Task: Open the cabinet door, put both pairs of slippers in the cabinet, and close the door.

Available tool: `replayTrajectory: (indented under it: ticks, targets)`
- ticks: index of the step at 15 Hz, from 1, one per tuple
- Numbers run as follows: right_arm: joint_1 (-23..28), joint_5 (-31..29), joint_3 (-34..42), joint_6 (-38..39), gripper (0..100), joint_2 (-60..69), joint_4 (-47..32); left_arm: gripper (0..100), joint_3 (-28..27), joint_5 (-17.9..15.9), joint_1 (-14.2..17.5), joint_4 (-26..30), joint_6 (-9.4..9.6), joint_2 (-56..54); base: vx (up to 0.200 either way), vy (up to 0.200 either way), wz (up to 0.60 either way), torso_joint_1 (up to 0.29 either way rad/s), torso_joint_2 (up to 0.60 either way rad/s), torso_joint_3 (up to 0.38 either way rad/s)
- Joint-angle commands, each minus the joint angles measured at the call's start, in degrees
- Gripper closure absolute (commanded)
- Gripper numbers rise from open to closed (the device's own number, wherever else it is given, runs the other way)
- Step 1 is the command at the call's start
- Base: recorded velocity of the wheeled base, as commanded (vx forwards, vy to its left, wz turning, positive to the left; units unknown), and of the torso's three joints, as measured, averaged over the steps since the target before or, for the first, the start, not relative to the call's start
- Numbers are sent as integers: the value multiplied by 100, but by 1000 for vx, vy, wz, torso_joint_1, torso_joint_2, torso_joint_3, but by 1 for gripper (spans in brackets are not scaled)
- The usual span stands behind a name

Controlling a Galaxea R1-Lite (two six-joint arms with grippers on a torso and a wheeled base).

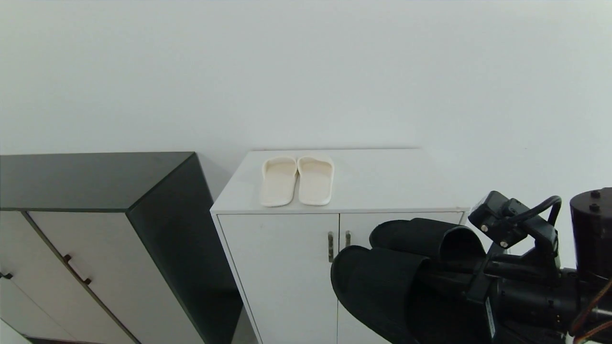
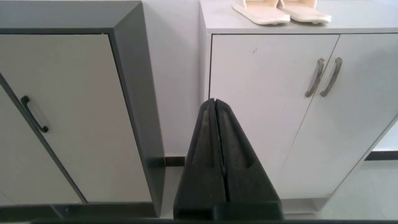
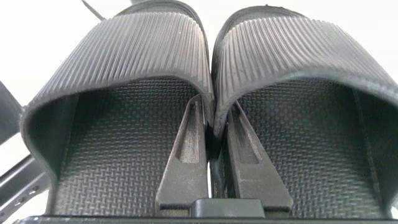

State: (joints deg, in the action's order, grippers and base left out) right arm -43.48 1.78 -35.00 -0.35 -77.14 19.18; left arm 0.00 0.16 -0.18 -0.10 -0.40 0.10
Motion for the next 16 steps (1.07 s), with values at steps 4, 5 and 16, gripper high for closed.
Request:
replayTrajectory:
  ticks: [4,5,16]
  targets:
    - [-11,24,28,0,100,-11,7,100,0,11,9,-8,14,-1,0,0,0,0,0,0]
    - [-11,24,28,0,100,-20,7,100,0,19,1,-8,31,-1,0,0,0,0,0,0]
    - [-37,24,160,-17,100,-11,7,0,0,19,1,-8,31,-1,0,0,0,-146,369,211]
